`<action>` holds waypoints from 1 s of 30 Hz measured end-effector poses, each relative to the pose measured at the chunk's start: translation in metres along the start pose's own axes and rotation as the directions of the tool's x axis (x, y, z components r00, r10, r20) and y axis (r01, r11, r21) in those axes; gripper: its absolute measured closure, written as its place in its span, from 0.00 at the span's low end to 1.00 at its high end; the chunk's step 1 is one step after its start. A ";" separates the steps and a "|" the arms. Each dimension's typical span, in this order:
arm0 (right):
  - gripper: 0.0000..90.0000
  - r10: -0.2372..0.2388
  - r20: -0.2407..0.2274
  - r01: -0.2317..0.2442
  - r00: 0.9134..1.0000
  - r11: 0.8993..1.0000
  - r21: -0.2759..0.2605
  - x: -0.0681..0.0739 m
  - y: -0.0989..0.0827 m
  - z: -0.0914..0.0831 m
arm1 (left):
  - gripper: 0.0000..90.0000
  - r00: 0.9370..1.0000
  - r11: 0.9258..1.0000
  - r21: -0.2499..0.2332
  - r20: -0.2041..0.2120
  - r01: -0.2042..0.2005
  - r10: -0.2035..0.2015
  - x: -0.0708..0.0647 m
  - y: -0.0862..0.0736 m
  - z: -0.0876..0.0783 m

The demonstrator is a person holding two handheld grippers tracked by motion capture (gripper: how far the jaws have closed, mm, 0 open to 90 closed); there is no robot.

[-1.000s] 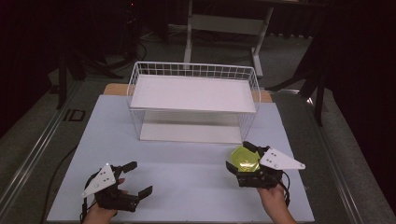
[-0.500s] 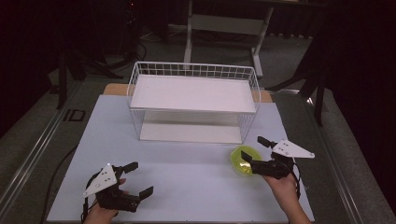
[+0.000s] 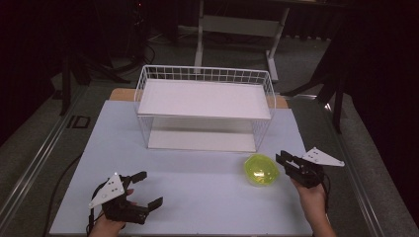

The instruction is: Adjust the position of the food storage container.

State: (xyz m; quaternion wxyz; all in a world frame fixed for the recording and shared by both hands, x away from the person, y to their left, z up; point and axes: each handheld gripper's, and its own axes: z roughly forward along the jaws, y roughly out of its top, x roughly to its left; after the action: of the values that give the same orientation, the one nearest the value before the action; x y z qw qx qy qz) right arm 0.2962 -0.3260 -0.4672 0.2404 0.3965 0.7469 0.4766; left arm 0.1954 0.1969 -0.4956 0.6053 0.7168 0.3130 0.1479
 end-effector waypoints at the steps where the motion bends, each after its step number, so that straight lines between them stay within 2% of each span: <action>1: 0.86 -0.003 0.012 0.003 1.000 1.000 0.012 -0.002 -0.003 0.000 | 0.02 1.000 1.000 0.000 0.001 0.001 -0.001 0.000 0.000 0.000; 4: 0.99 -0.002 0.043 0.000 0.999 0.999 0.053 -0.006 -0.011 0.001 | 0.02 1.000 1.000 0.002 0.002 0.002 -0.002 0.000 0.000 0.001; 8: 1.00 0.006 0.087 -0.015 0.996 0.994 0.107 -0.010 -0.022 0.004 | 0.02 1.000 1.000 0.003 0.006 -0.003 0.003 0.000 0.000 0.002; 9: 1.00 0.001 0.117 -0.016 0.993 0.991 0.131 -0.010 -0.026 0.006 | 0.02 1.000 1.000 0.004 0.007 -0.004 0.004 -0.001 0.000 0.002; 10: 1.00 0.014 0.117 -0.030 0.993 0.991 0.132 -0.010 -0.029 0.007 | 0.02 1.000 1.000 0.004 0.008 -0.005 0.005 -0.001 0.000 0.002; 11: 1.00 0.039 0.099 -0.052 0.994 0.989 0.135 -0.011 -0.034 0.008 | 0.02 1.000 1.000 0.003 0.009 -0.005 0.005 -0.001 0.000 0.002; 13: 1.00 0.041 0.107 -0.058 0.993 0.985 0.160 -0.011 -0.039 0.011 | 0.02 1.000 1.000 0.004 0.009 -0.004 0.004 0.000 0.000 0.002; 15: 1.00 0.077 0.086 -0.091 0.993 0.982 0.166 -0.012 -0.044 0.013 | 0.02 1.000 1.000 0.003 0.010 0.000 0.000 0.000 0.001 0.002; 18: 1.00 0.100 0.064 -0.110 0.993 0.979 0.171 -0.010 -0.047 0.015 | 0.02 1.000 1.000 0.002 0.012 -0.003 0.003 -0.001 0.001 0.002; 20: 1.00 0.092 0.058 -0.101 0.994 0.978 0.182 -0.008 -0.048 0.017 | 0.02 1.000 1.000 0.003 0.012 -0.004 0.004 -0.001 0.001 0.002; 26: 1.00 0.110 0.010 -0.110 0.994 0.970 0.217 0.002 -0.053 0.026 | 0.02 1.000 1.000 0.000 0.011 -0.004 0.004 -0.001 0.001 0.001; 30: 1.00 0.117 -0.021 -0.109 0.993 0.969 0.220 0.010 -0.053 0.031 | 0.02 1.000 1.000 0.003 0.012 -0.004 0.004 -0.001 0.001 0.002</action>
State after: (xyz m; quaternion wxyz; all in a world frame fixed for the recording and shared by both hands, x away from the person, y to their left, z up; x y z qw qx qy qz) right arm 0.2947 -0.3140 -0.5280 0.1551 0.4542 0.7749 0.4113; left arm 0.1961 0.1949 -0.4948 0.6058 0.7191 0.3083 0.1444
